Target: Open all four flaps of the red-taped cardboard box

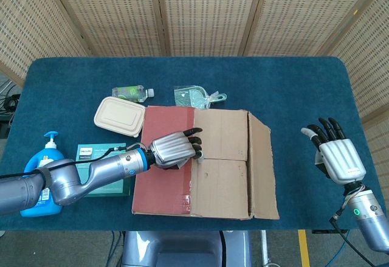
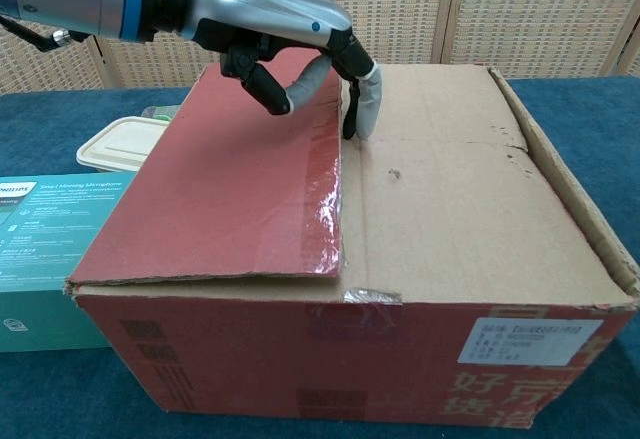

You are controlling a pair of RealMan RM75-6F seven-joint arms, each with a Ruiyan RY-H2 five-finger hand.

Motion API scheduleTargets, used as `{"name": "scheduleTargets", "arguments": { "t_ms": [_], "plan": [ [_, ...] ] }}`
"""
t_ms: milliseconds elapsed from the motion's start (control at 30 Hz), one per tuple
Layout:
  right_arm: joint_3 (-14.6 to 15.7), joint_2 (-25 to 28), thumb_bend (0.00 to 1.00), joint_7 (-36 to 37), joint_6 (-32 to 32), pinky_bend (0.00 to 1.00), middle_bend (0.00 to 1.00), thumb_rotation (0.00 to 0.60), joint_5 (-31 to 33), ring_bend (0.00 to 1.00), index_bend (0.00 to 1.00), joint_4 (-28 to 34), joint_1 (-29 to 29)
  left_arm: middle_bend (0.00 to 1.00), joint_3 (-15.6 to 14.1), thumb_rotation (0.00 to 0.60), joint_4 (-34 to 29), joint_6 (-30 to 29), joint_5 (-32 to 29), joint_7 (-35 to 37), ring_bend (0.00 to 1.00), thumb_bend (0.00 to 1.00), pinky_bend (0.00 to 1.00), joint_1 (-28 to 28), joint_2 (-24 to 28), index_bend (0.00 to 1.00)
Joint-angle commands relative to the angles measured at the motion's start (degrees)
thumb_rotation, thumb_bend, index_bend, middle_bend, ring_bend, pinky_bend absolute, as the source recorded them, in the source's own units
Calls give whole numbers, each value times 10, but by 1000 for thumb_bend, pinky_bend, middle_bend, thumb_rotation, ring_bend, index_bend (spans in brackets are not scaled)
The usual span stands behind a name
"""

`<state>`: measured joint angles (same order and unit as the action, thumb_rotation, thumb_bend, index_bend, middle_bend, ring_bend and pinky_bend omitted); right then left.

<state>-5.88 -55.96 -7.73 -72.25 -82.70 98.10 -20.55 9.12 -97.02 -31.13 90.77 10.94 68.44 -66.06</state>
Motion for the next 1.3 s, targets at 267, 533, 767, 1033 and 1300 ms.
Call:
{"name": "scheduleTargets", "arguments": {
  "t_ms": [267, 533, 767, 1033, 1300],
  "plan": [
    [-6, 0, 1000, 3, -3, 0, 186, 600, 1, 0, 181, -1, 1, 459, -4, 600, -15, -10, -8, -4, 261, 1000, 0, -2, 22, 390],
    [-10, 0, 1000, 5, -4, 0, 186, 600, 4, 0, 181, -2, 1, 475, 1, 600, -30, -23, -13, -4, 274, 1000, 0, -3, 47, 391],
    [-14, 2, 1000, 7, -1, 0, 186, 600, 5, 0, 181, -2, -1, 488, 8, 600, -56, -47, -12, 0, 287, 1000, 0, -15, 94, 391],
    [-16, 1, 1000, 6, 3, 0, 186, 600, 6, 0, 181, -2, -3, 491, 6, 600, -90, -85, -1, 6, 291, 1000, 0, -47, 161, 391],
    [-20, 3, 1000, 0, 10, 0, 186, 600, 7, 0, 181, 3, -10, 492, -4, 600, -115, -122, 15, 16, 291, 1000, 0, -87, 230, 391]
  ]
}}
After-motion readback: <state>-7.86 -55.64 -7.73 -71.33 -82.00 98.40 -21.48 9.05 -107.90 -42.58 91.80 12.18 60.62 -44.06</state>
